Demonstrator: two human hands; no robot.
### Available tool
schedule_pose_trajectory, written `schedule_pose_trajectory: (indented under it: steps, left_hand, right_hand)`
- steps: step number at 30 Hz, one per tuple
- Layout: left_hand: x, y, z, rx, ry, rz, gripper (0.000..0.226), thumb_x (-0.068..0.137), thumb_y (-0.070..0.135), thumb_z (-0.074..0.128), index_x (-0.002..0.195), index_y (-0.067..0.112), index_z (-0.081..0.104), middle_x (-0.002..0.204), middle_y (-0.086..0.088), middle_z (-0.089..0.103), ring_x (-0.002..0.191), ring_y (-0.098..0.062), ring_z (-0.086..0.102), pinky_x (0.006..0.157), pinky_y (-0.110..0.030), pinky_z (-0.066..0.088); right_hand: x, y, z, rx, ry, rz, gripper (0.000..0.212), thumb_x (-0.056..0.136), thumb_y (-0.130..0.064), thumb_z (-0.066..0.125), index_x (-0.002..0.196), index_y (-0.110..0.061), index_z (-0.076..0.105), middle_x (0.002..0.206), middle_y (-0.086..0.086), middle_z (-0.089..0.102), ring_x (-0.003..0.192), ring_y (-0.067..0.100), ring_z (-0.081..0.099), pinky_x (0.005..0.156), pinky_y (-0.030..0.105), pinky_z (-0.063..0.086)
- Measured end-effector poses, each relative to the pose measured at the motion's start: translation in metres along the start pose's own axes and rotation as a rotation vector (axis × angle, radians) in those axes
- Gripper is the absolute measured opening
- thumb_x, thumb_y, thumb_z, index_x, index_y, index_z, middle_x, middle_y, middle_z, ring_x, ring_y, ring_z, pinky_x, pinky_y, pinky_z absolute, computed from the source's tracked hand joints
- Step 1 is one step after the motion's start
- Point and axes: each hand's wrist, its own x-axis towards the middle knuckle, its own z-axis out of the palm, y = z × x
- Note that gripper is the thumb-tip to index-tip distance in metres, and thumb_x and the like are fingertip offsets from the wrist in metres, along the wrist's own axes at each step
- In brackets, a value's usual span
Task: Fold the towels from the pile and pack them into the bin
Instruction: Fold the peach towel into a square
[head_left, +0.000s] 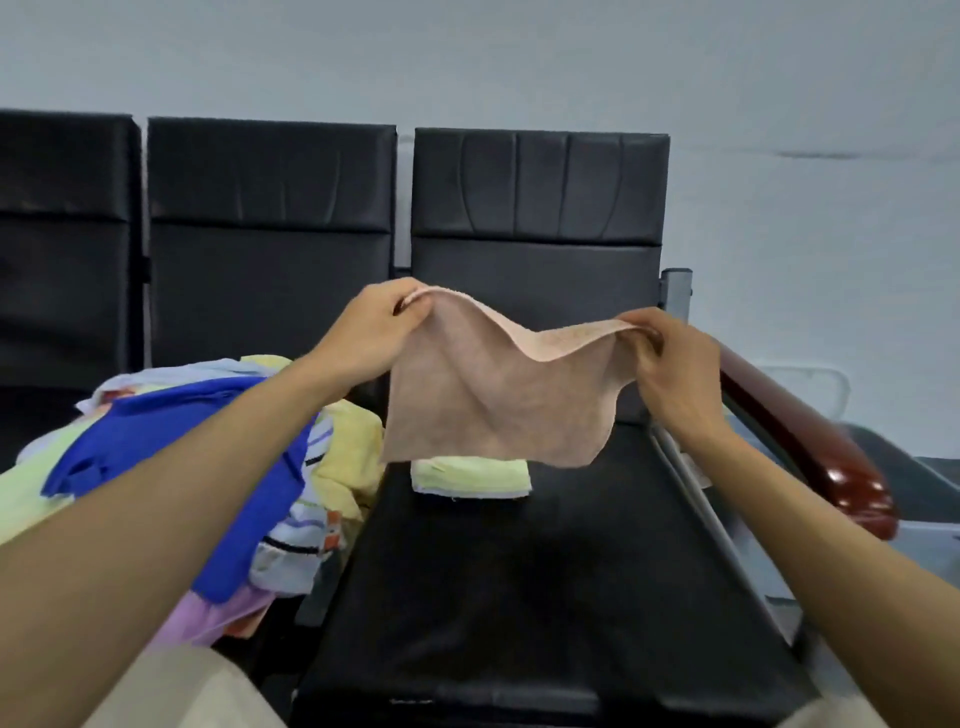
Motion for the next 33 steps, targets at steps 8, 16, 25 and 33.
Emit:
schedule_pose_trajectory:
  steps: [8,16,25,33]
  left_hand:
    - [-0.064,-0.044,-0.011,0.166,-0.473,-0.161,0.028,0.103,0.024,0.043,0.097,0.005,0.063,0.088,-0.013,0.060,0.079,-0.024,0.052,0.074,-0.031,0.046]
    - [-0.133,-0.086,0.033,0.047,-1.012,-0.470,0.032,0.102,0.018,0.046,0.070,0.017,0.046,0.065,0.007,0.042,0.057,-0.004,0.040,0.055,-0.013,0.037]
    - [-0.101,-0.120,0.064,0.021,-0.699,-0.474,0.018,0.101,0.018,0.046,0.091,0.014,0.060,0.085,-0.001,0.062,0.076,-0.012,0.063,0.057,-0.022,0.053]
    - [-0.089,-0.169,0.118,0.398,-0.607,-0.269,0.024,0.099,0.022,0.048,0.075,0.023,0.054,0.074,0.007,0.056,0.071,-0.010,0.055,0.061,-0.027,0.041]
  right_hand:
    - [-0.033,0.018,-0.038,-0.196,-0.711,-0.199,0.018,0.094,-0.009,0.057,0.097,-0.020,0.072,0.088,-0.013,0.067,0.084,0.007,0.061,0.073,0.016,0.042]
    - [-0.119,0.059,-0.009,-0.287,-1.437,-0.137,0.017,0.093,-0.010,0.058,0.085,-0.022,0.068,0.073,-0.026,0.059,0.071,-0.007,0.056,0.069,0.012,0.041]
    - [-0.091,0.090,0.025,-0.359,-1.208,-0.046,0.012,0.094,-0.025,0.057,0.087,-0.022,0.066,0.088,-0.007,0.066,0.084,0.013,0.060,0.084,0.031,0.046]
    - [-0.103,0.137,0.080,-0.495,-1.214,-0.050,0.021,0.097,-0.030,0.050,0.096,-0.017,0.066,0.095,-0.004,0.060,0.091,0.018,0.056,0.076,0.029,0.042]
